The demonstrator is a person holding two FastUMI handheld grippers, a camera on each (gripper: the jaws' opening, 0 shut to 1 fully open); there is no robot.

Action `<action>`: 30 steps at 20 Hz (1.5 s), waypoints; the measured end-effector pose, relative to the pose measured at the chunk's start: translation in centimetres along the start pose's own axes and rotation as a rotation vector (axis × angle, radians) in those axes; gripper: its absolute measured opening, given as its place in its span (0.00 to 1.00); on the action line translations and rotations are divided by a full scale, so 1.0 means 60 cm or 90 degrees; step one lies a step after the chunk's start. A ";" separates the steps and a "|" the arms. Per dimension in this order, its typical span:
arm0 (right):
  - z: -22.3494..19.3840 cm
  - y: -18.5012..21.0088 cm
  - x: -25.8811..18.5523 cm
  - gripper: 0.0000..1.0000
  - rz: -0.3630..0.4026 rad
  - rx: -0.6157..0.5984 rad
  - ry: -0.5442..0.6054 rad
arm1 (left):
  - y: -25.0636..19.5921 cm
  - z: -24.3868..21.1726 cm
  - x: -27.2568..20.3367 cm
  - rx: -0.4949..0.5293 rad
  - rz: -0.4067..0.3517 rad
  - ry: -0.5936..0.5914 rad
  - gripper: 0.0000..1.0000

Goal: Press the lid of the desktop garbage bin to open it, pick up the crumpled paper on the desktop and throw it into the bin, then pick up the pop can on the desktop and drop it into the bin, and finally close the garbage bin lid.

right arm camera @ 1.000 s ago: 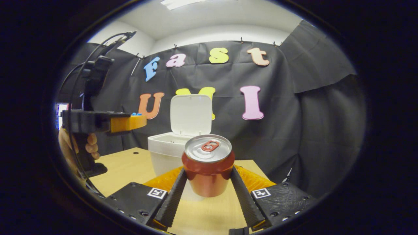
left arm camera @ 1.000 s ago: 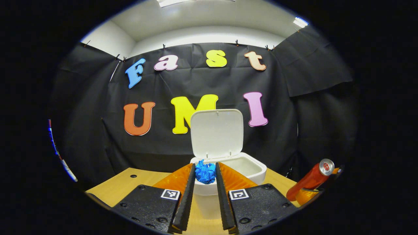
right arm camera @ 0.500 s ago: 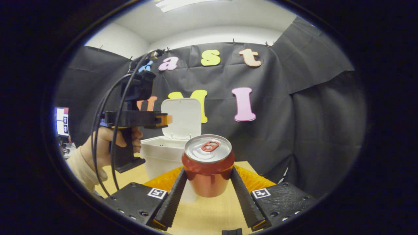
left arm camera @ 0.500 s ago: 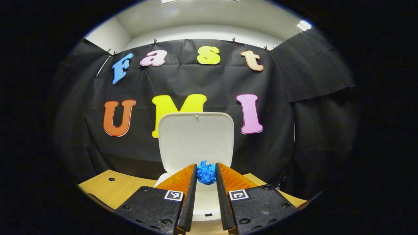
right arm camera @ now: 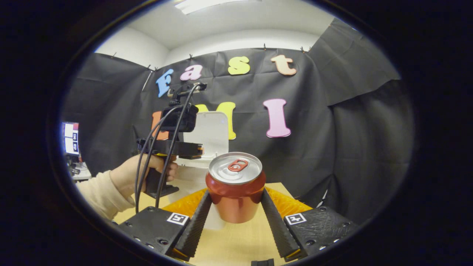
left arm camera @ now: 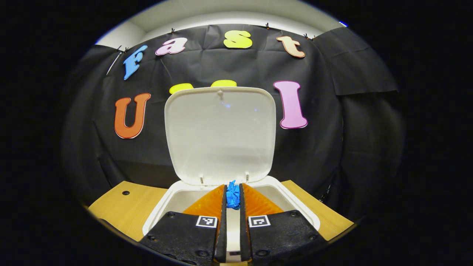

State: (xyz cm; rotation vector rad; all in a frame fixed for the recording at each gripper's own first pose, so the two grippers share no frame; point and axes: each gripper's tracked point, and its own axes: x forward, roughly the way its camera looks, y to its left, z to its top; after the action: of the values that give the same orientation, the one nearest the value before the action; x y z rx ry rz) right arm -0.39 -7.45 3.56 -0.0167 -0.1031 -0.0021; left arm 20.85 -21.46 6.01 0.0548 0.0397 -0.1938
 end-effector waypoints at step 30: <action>-0.061 0.068 0.022 0.80 -0.022 -0.043 0.051 | 0.130 -0.077 -0.264 0.016 0.049 -0.009 0.95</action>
State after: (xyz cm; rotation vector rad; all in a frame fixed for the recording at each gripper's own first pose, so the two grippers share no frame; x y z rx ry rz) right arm 1.33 -3.44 -0.02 -0.0830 -0.0228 -0.0402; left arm 6.68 -10.52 2.50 0.0801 0.0216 -0.1172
